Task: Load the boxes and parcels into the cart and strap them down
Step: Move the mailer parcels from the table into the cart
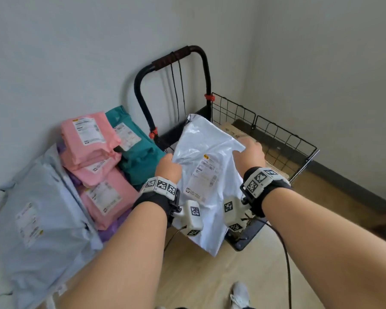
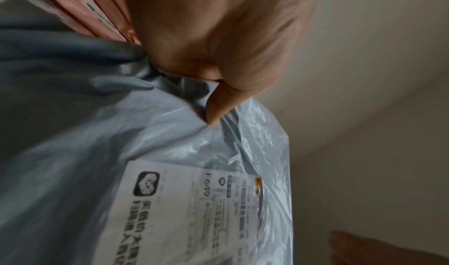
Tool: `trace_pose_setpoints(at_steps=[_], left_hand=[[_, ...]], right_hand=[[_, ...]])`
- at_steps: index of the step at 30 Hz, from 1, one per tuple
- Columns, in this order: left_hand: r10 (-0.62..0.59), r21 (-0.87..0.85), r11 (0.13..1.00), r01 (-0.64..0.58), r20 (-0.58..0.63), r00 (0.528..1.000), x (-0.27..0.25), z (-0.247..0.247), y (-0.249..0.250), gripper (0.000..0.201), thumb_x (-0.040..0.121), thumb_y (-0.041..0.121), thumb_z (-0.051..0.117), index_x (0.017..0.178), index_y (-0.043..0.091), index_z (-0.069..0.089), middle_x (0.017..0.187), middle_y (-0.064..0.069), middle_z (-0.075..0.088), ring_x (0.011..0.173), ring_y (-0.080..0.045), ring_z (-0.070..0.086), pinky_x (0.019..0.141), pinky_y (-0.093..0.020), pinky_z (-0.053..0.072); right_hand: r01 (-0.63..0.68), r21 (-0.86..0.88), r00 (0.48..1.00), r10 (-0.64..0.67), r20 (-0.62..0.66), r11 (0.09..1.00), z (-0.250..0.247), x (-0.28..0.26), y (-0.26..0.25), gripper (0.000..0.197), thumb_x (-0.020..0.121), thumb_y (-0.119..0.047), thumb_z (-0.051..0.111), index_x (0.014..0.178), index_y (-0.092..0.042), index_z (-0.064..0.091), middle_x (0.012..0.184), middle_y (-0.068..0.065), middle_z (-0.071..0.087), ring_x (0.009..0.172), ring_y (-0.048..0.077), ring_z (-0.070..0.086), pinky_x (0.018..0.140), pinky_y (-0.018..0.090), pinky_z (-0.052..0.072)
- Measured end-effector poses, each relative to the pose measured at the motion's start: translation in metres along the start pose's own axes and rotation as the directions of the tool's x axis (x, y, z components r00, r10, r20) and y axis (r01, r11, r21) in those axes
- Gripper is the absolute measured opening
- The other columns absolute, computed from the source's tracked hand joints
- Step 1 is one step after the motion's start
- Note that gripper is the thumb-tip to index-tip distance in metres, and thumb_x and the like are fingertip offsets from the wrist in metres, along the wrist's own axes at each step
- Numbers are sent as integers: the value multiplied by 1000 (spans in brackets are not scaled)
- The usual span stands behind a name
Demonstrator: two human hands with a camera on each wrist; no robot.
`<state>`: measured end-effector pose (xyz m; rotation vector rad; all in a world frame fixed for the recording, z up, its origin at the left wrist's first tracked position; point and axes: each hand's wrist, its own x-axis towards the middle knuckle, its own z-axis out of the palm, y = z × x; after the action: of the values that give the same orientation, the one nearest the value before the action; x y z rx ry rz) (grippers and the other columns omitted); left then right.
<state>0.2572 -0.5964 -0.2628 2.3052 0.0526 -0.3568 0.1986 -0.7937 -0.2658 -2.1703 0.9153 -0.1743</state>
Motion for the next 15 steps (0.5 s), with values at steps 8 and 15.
trace_pose_setpoints(at_steps=[8, 15], left_hand=[[114, 100, 986, -136, 196, 974, 12, 73, 57, 23, 89, -6, 43, 101, 5, 60, 97, -9, 61, 84, -24, 54, 69, -29, 43], [157, 169, 963, -209, 281, 947, 56, 110, 97, 25, 92, -3, 44, 108, 8, 59, 97, -9, 61, 81, -21, 51, 65, -25, 37]], right_hand=[[-37, -15, 999, 37, 34, 999, -47, 63, 55, 28, 97, -20, 34, 110, -22, 59, 113, 8, 60, 75, 21, 58, 57, 24, 43], [-208, -73, 978, 210, 13, 975, -67, 118, 75, 34, 102, -22, 34, 127, -11, 54, 133, 10, 42, 87, 26, 49, 76, 30, 39]])
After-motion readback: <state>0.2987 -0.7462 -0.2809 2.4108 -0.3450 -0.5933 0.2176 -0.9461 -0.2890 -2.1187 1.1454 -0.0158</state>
